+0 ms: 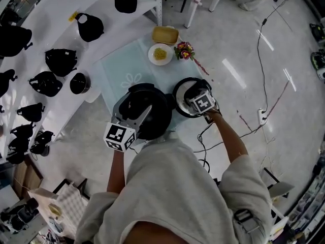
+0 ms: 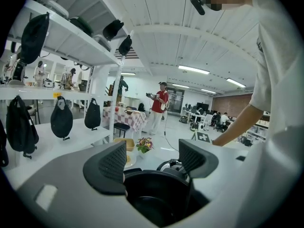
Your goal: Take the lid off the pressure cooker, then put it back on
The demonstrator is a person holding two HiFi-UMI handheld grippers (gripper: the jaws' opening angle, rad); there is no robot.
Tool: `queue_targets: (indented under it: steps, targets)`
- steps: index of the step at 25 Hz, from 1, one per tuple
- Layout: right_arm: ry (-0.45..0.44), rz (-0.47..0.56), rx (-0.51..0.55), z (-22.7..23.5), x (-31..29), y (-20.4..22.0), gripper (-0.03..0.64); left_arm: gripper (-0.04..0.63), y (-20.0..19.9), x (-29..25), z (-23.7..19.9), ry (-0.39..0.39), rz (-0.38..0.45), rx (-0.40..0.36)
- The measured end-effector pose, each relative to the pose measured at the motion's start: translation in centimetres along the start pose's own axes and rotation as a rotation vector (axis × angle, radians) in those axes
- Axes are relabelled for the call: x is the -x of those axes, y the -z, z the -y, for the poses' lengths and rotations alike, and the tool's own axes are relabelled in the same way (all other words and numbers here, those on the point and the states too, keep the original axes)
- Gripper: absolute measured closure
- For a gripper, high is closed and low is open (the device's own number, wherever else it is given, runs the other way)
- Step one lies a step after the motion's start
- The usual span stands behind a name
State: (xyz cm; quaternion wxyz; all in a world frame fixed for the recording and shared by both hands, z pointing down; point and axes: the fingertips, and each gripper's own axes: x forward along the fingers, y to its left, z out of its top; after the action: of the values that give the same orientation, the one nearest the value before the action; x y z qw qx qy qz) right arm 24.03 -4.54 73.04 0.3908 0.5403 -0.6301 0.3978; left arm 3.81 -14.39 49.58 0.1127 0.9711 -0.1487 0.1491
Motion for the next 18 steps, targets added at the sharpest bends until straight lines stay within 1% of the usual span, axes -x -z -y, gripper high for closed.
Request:
queue_targets:
  steps: [2, 4, 7, 9, 13, 18]
  targets:
    - [-0.005, 0.103, -0.023, -0.6, 2.1, -1.4, 0.322, 0.268, 0.0, -0.1, -0.1, 0.002, 0.005, 0.002]
    - [-0.005, 0.239, -0.058, -1.1, 4.6, -3.2, 0.323, 0.268, 0.0, -0.2, -0.3, 0.003, 0.008, 0.001]
    - [0.013, 0.441, -0.096, -2.0, 9.0, -5.5, 0.327, 0.268, -0.1, -0.4, -0.5, 0.003, 0.015, -0.002]
    - [0.033, 0.55, -0.102, -2.7, 11.9, -6.6, 0.336, 0.268, -0.2, -0.4, -0.6, 0.001, 0.02, -0.004]
    - [0.077, 0.694, -0.095, -4.3, 17.2, -7.9, 0.345, 0.268, -0.8, -0.3, -0.5, 0.002, 0.035, -0.012]
    - [0.097, 0.851, -0.1, -6.5, 22.8, -9.4, 0.347, 0.268, -1.7, -0.2, -0.4, 0.01, 0.058, -0.023]
